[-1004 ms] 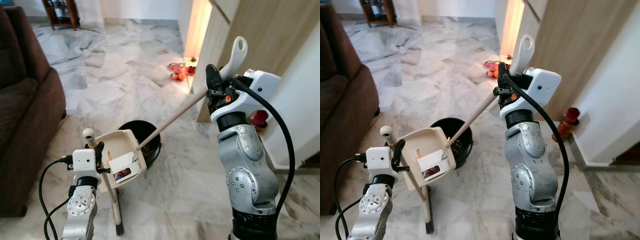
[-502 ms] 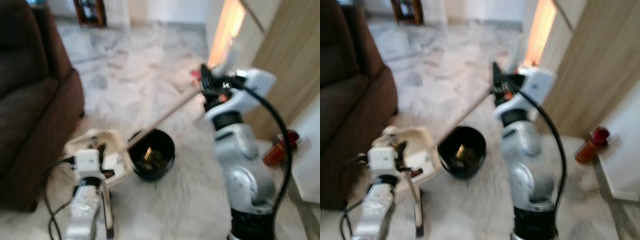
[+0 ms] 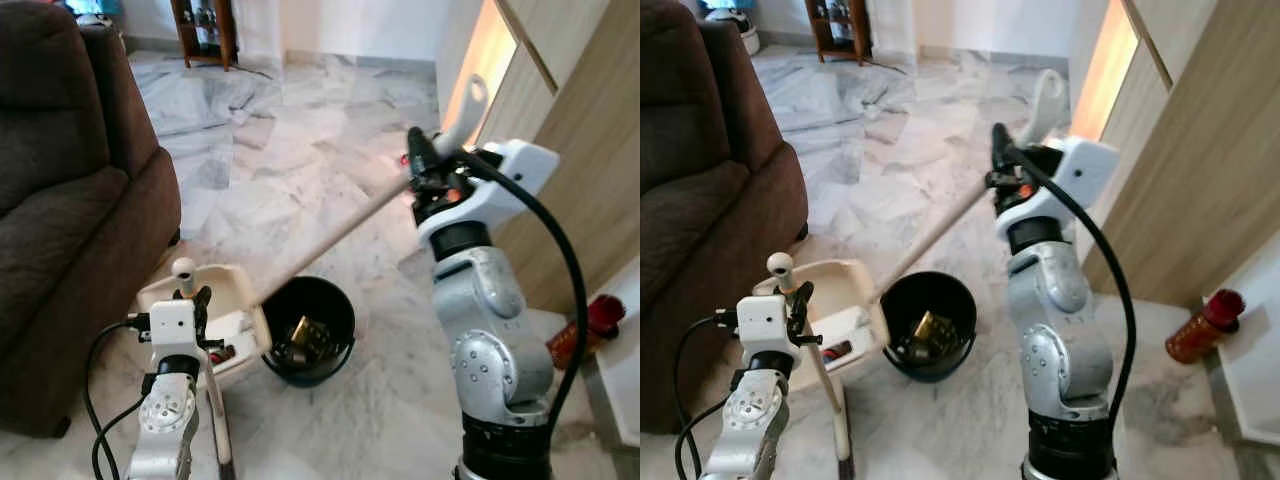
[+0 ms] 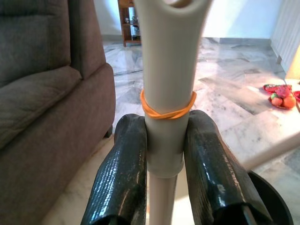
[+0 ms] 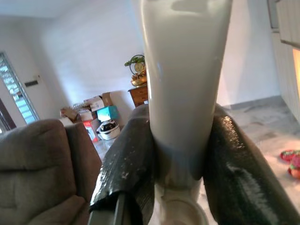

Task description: Sweep floor

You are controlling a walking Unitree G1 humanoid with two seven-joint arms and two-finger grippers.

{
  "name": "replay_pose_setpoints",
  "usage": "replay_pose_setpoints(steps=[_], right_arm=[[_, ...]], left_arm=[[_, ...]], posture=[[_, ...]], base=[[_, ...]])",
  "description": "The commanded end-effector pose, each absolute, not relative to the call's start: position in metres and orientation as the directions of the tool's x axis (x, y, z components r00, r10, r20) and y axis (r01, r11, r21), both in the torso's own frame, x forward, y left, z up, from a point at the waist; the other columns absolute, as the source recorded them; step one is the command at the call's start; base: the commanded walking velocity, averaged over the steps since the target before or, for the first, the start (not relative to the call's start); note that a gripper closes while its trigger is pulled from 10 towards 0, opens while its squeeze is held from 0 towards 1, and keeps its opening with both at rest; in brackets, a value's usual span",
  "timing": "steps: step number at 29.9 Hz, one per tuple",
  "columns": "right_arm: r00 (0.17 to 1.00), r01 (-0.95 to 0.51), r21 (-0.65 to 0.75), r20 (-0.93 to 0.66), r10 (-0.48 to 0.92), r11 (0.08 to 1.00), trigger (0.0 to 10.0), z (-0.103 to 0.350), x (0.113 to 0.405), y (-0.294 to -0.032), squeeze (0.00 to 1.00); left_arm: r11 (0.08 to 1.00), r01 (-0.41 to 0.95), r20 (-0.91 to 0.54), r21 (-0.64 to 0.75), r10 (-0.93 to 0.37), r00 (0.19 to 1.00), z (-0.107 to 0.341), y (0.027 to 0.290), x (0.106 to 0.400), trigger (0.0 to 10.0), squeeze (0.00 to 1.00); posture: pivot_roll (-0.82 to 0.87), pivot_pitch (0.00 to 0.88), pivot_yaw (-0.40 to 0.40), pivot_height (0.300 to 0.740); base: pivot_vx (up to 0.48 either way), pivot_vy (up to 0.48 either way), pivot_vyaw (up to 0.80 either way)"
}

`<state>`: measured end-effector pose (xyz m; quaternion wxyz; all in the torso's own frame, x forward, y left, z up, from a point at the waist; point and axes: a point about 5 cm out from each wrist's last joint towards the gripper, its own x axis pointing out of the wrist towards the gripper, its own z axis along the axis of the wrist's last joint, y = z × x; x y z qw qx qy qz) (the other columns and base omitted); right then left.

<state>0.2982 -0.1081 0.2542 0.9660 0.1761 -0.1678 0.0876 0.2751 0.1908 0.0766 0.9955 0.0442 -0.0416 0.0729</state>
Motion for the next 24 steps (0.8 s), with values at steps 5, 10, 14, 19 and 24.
replay_pose_setpoints(steps=[5,10,14,19,24], right_arm=[[0.904,-0.264,0.329,0.413,0.113,0.907,10.0,0.2666,0.2939,-0.1050,0.00],[0.906,-0.270,0.328,0.404,0.124,0.905,10.0,0.2644,0.2941,-0.1035,0.00],[0.907,-0.272,0.329,0.403,0.127,0.904,10.0,0.2637,0.2939,-0.1020,0.00],[0.907,-0.259,0.329,0.405,0.112,0.908,10.0,0.2643,0.2943,-0.1041,0.00],[0.906,-0.252,0.320,0.409,0.107,0.913,10.0,0.2650,0.2941,-0.1048,0.00]], left_arm=[[0.983,-0.159,0.114,0.086,0.149,0.982,0.0822,0.1942,0.2762,10.0,0.00],[0.984,-0.157,0.113,0.087,0.147,0.983,0.0821,0.1936,0.2765,10.0,0.00],[0.984,-0.157,0.112,0.086,0.147,0.983,0.0818,0.1938,0.2766,10.0,0.00],[0.984,-0.158,0.121,0.077,0.148,0.982,0.0826,0.1932,0.2763,10.0,0.00],[0.986,-0.148,0.119,0.076,0.138,0.983,0.0821,0.1917,0.2757,10.0,0.00]], posture=[[0.10,0.102,-0.037,0.740],[0.10,0.105,-0.037,0.740],[0.10,0.105,-0.037,0.740],[0.10,0.105,-0.038,0.740],[0.10,0.105,-0.038,0.740]], base=[[0.332,0.000,0.00],[0.329,0.000,0.00],[0.329,0.000,0.00],[0.182,0.000,0.00],[0.000,0.000,0.00]])
